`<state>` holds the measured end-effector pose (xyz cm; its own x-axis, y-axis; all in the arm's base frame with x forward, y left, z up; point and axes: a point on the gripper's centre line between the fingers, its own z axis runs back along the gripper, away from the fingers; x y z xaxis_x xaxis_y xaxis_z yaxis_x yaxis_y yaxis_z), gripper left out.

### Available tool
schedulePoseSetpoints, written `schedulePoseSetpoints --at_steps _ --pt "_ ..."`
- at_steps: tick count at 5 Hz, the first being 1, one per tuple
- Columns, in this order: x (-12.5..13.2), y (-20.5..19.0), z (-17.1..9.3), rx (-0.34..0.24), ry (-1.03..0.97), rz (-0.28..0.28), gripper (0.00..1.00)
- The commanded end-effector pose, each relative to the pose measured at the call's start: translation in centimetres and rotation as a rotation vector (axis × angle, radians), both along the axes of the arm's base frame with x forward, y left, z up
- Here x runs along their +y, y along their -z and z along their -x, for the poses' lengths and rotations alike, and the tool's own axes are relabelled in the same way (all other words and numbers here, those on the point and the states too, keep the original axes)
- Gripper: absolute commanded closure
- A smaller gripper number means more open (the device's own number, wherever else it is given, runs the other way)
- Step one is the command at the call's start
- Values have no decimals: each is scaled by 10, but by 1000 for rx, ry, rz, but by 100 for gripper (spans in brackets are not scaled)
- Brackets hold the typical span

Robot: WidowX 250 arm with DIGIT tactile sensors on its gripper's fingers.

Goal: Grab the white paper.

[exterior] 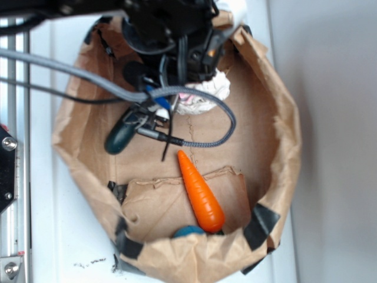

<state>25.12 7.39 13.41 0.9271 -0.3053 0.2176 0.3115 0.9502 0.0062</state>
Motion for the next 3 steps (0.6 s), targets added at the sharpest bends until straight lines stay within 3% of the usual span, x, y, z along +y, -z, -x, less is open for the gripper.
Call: schedulePoseSetpoints --at_steps 1,2,3 --pt "-53 -83 13 4 -106 133 100" --pt "-65 -85 20 94 -90 112 100" --pt "-67 -81 19 131 -104 85 100"
